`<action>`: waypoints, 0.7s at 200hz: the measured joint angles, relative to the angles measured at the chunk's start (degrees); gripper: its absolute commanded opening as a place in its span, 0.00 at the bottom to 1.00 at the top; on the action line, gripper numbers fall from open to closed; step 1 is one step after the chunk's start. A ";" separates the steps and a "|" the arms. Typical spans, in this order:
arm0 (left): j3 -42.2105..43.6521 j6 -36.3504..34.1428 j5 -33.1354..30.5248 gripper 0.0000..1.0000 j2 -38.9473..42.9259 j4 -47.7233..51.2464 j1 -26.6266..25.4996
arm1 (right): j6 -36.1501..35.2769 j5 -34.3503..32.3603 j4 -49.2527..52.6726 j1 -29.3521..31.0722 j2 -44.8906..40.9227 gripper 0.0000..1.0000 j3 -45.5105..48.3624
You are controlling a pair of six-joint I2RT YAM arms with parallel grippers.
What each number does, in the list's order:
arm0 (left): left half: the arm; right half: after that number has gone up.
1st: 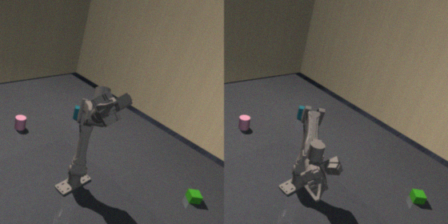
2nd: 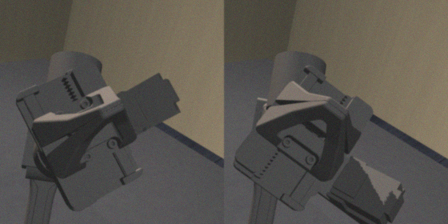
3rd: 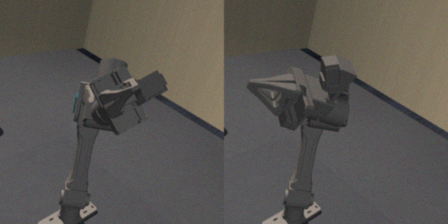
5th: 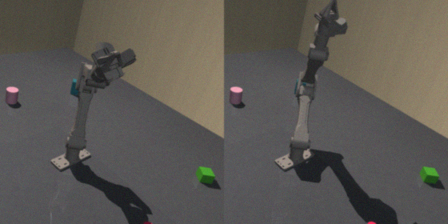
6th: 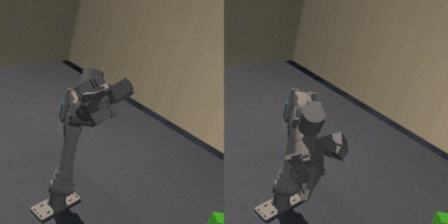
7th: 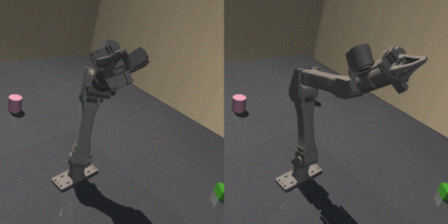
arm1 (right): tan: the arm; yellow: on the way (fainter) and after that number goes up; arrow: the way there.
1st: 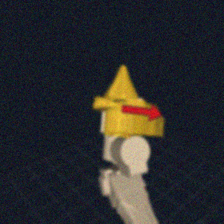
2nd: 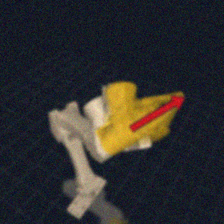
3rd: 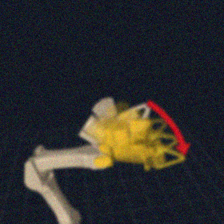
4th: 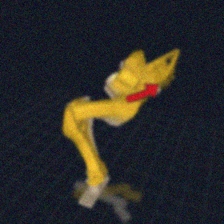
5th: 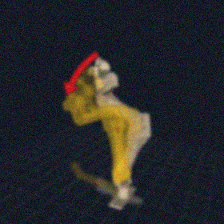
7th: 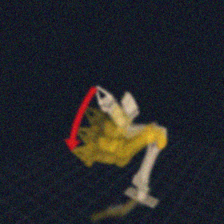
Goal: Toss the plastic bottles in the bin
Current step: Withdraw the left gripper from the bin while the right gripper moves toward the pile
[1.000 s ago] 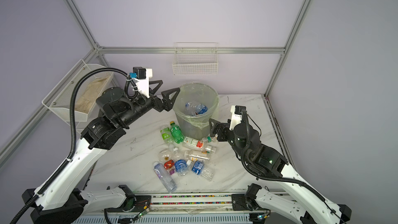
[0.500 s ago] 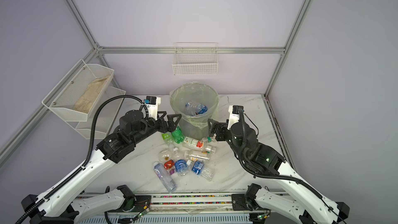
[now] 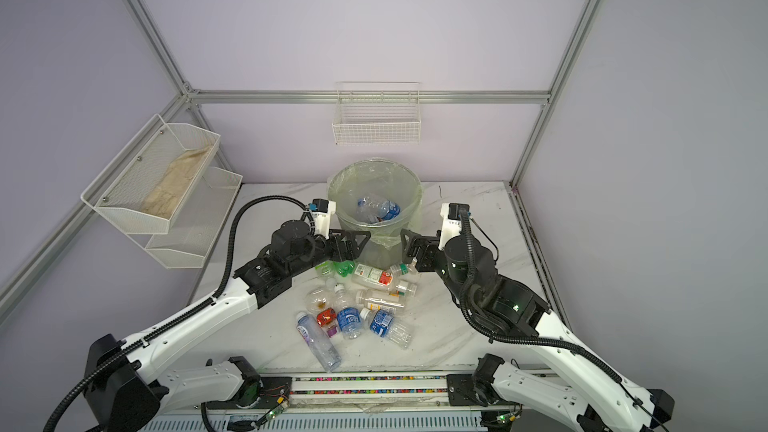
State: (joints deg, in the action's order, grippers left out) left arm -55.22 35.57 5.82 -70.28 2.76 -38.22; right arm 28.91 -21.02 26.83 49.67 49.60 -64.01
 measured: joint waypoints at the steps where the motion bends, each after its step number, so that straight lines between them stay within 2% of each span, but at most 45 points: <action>1: 0.00 0.02 0.02 1.00 -0.07 -0.11 -0.02 | -0.02 0.00 0.00 0.00 0.00 0.98 0.00; 90: 0.00 0.72 2.29 1.00 -6.49 -9.92 -0.20 | -0.04 -0.31 0.02 0.00 -0.81 0.98 0.00; 140: -0.04 -1.40 2.32 1.00 -9.75 -10.62 -0.13 | -0.07 -0.63 0.39 0.00 -1.46 0.97 0.00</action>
State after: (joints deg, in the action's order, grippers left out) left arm -55.27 34.17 8.14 -80.03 -7.86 -38.35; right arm 28.84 -21.65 27.22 49.67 48.14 -64.01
